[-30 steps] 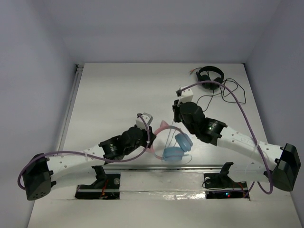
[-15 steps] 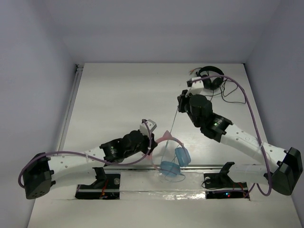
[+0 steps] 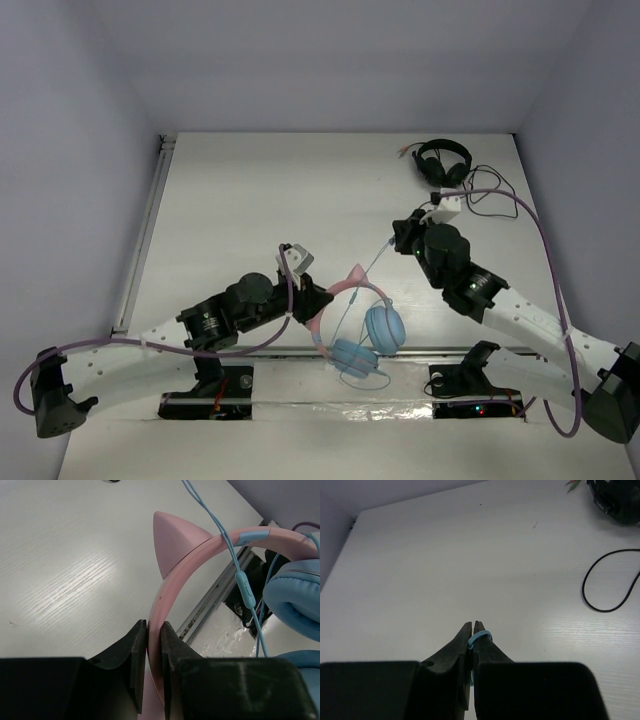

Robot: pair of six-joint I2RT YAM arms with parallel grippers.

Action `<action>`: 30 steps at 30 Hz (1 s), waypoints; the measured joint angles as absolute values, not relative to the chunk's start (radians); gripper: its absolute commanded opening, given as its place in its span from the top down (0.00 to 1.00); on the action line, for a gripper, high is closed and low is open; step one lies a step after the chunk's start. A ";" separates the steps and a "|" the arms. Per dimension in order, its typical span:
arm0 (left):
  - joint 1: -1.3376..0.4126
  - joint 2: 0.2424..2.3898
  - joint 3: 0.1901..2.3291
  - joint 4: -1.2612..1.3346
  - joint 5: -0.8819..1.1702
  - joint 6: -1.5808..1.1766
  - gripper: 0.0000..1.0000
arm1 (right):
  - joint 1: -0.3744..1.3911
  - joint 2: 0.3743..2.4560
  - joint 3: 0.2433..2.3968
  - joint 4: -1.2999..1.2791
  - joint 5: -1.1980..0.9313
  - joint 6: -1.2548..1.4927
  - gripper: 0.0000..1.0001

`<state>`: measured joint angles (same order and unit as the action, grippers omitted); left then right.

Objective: Wrap the headphones

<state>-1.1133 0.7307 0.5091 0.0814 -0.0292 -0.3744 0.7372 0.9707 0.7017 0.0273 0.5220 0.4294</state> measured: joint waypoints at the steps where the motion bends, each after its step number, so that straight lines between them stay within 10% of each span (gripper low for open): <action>1: -1.114 0.726 0.519 0.074 -0.039 -0.374 1.00 | 0.736 0.951 0.685 0.036 0.515 0.447 1.00; 30: -0.758 1.020 0.831 0.109 -0.160 -0.455 1.00 | 0.736 0.863 0.332 0.516 0.008 0.735 1.00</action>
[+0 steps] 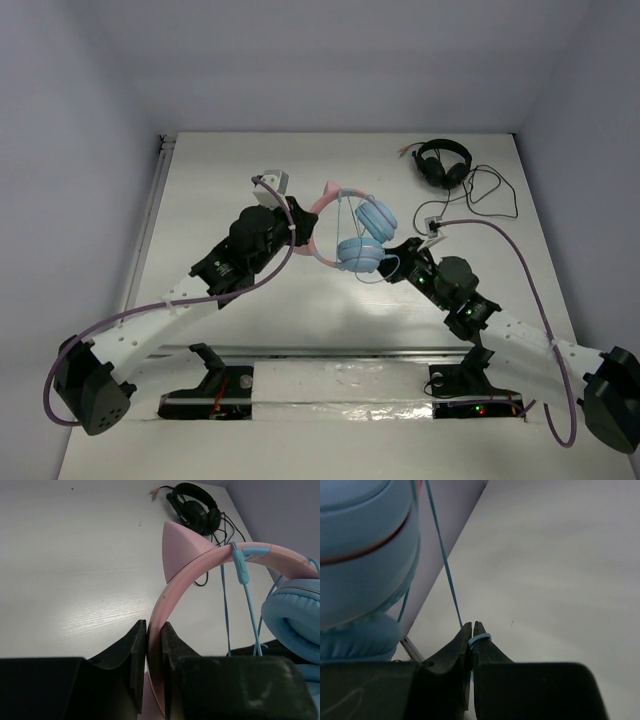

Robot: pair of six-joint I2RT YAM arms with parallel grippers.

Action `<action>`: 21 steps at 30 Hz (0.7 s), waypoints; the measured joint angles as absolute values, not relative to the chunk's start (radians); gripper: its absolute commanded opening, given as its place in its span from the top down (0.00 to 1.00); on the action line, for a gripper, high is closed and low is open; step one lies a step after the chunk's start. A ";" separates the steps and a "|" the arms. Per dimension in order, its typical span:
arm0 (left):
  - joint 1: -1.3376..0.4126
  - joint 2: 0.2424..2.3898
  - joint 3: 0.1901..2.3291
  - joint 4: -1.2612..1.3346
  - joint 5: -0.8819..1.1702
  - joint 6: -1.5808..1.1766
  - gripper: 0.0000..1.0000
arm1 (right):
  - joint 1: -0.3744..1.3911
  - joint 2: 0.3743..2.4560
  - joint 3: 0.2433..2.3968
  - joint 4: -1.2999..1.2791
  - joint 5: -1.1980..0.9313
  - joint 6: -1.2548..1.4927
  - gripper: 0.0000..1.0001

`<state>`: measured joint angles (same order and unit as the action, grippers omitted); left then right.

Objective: Wrap the headphones

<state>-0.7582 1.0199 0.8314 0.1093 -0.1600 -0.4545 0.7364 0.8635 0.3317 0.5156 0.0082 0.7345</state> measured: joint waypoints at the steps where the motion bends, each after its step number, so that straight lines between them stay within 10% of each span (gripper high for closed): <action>1: -0.749 1.037 0.834 0.117 -0.166 -0.465 1.00 | 0.739 0.872 0.328 0.532 0.008 0.739 1.00; 21: -0.603 1.321 0.801 0.469 -0.291 -0.738 1.00 | 0.748 1.144 0.364 0.771 0.012 0.844 1.00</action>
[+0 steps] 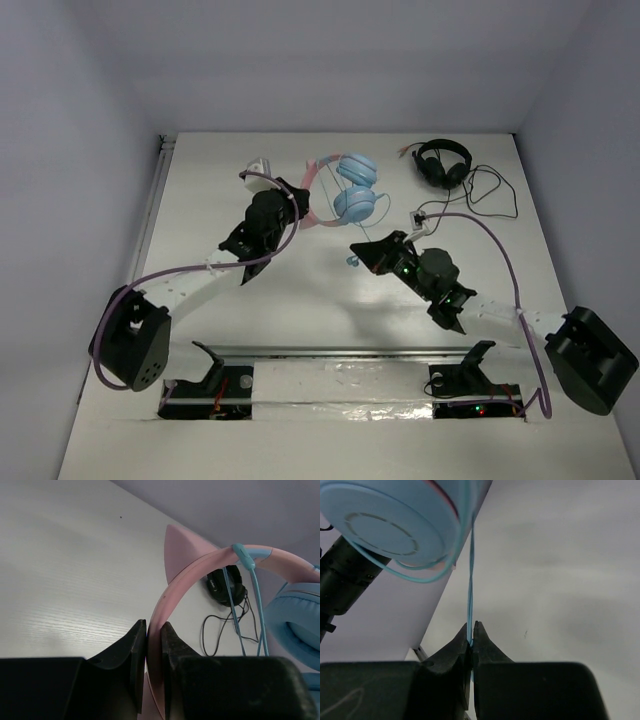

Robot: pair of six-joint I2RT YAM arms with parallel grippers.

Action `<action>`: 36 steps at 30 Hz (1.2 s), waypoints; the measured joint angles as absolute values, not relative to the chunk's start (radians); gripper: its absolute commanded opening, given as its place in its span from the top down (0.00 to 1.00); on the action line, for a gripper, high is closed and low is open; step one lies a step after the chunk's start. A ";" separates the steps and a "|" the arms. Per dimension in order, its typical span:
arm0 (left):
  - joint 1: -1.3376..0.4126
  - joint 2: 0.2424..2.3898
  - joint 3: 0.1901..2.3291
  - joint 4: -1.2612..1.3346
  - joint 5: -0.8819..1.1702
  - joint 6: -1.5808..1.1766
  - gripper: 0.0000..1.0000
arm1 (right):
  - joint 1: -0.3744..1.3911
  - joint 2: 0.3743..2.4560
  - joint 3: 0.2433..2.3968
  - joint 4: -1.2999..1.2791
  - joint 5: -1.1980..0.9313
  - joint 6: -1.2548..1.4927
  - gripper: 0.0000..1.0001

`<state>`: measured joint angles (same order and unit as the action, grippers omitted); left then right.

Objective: Wrap the headphones

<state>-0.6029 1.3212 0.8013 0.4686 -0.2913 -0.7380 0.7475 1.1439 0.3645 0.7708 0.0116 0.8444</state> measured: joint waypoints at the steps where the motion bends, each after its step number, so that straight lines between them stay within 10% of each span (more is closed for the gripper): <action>1: -0.603 1.332 0.805 0.467 -0.301 -0.730 1.00 | 0.748 1.147 0.370 0.771 0.008 0.842 1.00; 20: -0.674 1.483 0.846 0.492 -0.408 -0.649 1.00 | 0.761 1.266 0.470 0.800 -0.243 0.921 1.00; 36: -0.852 1.435 0.640 0.609 -0.664 -0.665 1.00 | 0.786 1.335 0.432 0.959 0.043 1.219 1.00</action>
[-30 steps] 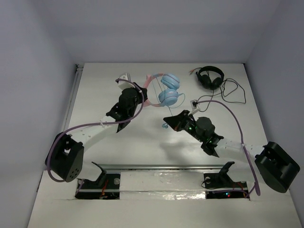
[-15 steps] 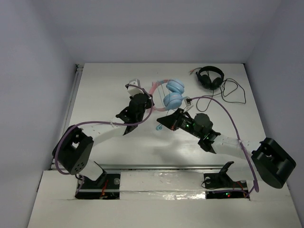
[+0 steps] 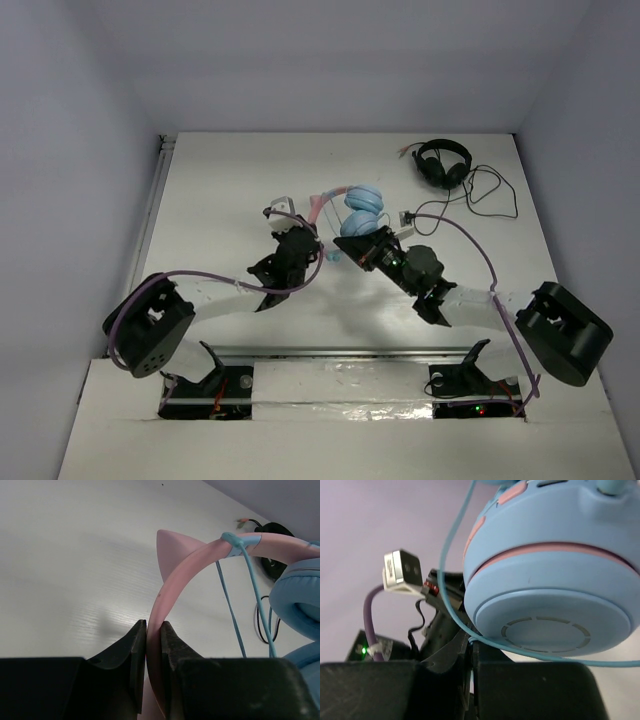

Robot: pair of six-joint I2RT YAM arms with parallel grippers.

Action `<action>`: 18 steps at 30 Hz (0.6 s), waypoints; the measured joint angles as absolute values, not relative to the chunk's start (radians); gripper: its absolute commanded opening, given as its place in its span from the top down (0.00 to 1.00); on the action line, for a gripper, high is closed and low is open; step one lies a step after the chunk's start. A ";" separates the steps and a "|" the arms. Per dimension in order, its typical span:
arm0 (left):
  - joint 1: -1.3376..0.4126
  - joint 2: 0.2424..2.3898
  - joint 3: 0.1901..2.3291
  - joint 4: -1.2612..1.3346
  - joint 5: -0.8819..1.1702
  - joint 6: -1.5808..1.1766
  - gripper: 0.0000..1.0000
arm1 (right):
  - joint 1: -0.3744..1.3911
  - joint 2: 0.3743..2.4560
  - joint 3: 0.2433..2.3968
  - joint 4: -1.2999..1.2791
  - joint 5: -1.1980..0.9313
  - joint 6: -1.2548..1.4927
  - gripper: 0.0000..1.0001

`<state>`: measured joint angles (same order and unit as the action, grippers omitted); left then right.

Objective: Wrap the headphones

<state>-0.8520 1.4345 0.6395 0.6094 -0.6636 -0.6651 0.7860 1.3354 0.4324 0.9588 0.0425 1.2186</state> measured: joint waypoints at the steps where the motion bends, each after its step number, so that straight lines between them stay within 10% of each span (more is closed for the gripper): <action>1: -0.857 1.426 0.632 0.610 -0.671 -0.670 1.00 | 0.788 1.336 0.432 0.959 0.067 1.232 1.00; 18: -1.018 1.454 0.683 0.457 -0.933 -0.617 1.00 | 0.801 1.482 0.423 1.008 0.311 1.401 0.98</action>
